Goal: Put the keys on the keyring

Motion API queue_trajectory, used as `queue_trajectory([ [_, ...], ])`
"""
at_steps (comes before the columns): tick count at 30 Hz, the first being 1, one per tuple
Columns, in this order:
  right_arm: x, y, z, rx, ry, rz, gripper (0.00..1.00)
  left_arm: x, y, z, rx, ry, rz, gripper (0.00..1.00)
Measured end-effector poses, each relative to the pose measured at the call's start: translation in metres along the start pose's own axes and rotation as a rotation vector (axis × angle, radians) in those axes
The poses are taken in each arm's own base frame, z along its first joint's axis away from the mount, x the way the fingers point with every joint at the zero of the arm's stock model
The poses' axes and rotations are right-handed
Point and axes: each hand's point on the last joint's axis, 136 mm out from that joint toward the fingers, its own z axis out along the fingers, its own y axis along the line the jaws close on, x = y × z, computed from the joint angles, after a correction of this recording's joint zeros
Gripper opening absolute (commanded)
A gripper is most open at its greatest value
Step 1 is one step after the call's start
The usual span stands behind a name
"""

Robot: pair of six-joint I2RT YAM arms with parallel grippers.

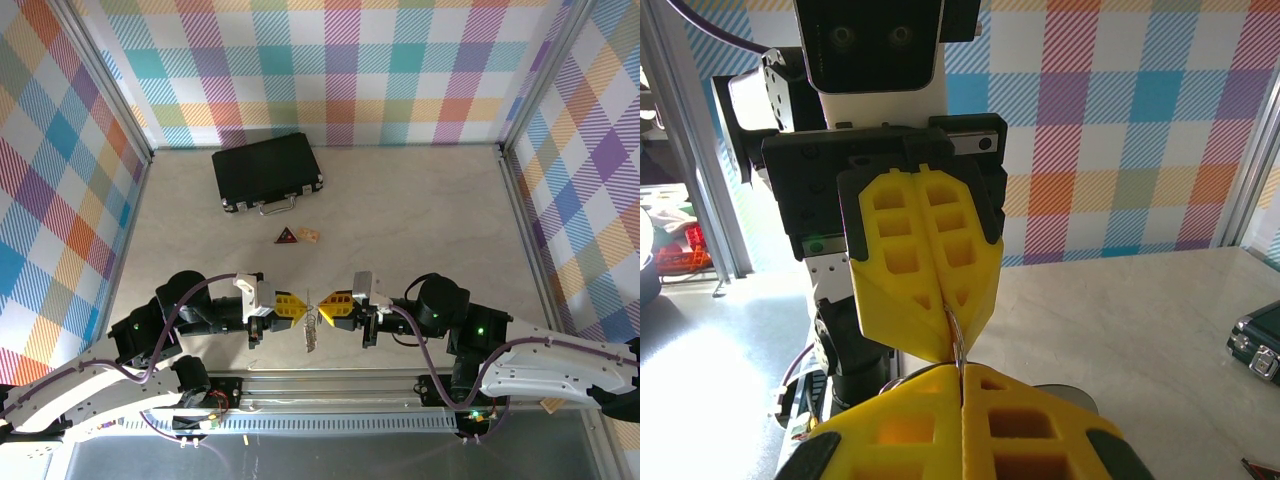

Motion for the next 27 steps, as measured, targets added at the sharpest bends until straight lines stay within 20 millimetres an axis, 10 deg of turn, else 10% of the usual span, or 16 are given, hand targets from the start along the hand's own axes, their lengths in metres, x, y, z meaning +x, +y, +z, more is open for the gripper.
queue_trajectory([
  [27,0.0032,0.0007,0.0055,-0.009,0.021,0.003,0.0,0.0036,0.0016,0.0041,-0.001,0.016,-0.006,0.0],
])
